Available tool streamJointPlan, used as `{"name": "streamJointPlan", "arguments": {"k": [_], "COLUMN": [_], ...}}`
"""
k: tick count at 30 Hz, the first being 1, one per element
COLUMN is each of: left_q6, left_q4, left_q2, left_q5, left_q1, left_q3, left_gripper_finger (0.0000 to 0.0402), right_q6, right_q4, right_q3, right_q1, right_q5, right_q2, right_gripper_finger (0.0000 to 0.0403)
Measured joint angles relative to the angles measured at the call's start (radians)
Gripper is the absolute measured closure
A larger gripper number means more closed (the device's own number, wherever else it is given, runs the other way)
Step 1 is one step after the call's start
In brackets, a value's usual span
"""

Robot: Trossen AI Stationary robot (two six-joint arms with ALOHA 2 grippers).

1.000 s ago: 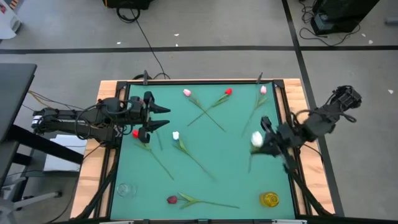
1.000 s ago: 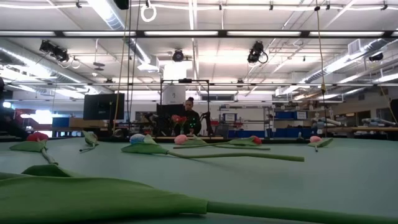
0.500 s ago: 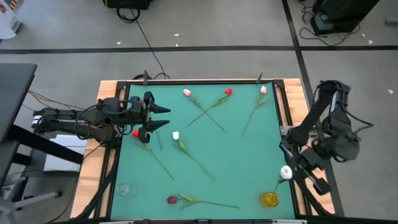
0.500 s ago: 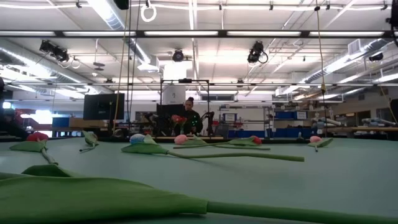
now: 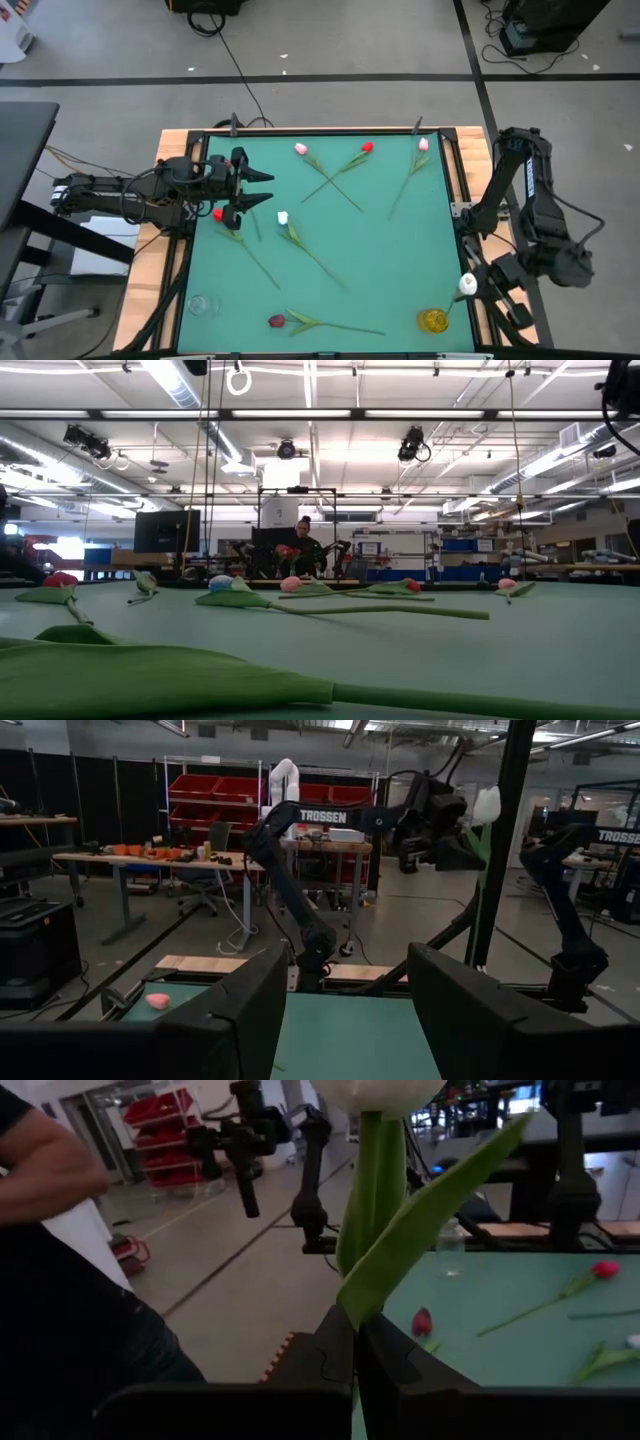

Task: Sort flowers into vase by color
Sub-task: Put the right white tulip into the yellow flower vase

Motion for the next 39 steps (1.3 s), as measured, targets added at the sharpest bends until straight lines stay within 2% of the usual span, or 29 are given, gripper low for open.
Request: {"name": "streamJointPlan", "arguments": {"k": [17, 22, 30, 34, 39], "left_q6": [0.000, 0.000, 0.000, 0.000, 0.000], "left_q4": [0.000, 0.000, 0.000, 0.000, 0.000], "left_q2": [0.000, 0.000, 0.000, 0.000, 0.000], "left_q5": [0.000, 0.000, 0.000, 0.000, 0.000], "left_q1": [0.000, 0.000, 0.000, 0.000, 0.000], "left_q3": [0.000, 0.000, 0.000, 0.000, 0.000], "left_gripper_finger": [0.0189, 0.0189, 0.0189, 0.0189, 0.0189], "right_q6": [0.095, 0.105, 0.205, 0.271, 0.321], "right_q4": [-0.004, 0.008, 0.029, 0.026, 0.006], "right_q3": [-0.152, -0.169, -0.171, -0.170, -0.170], "right_q1": [0.003, 0.011, 0.047, 0.050, 0.050], "right_q5": [0.036, 0.029, -0.014, -0.023, -0.065], "right_q2": [0.081, 0.135, 0.204, 0.218, 0.198], "right_gripper_finger": [0.0395, 0.0395, 0.0392, 0.0373, 0.0323]}}
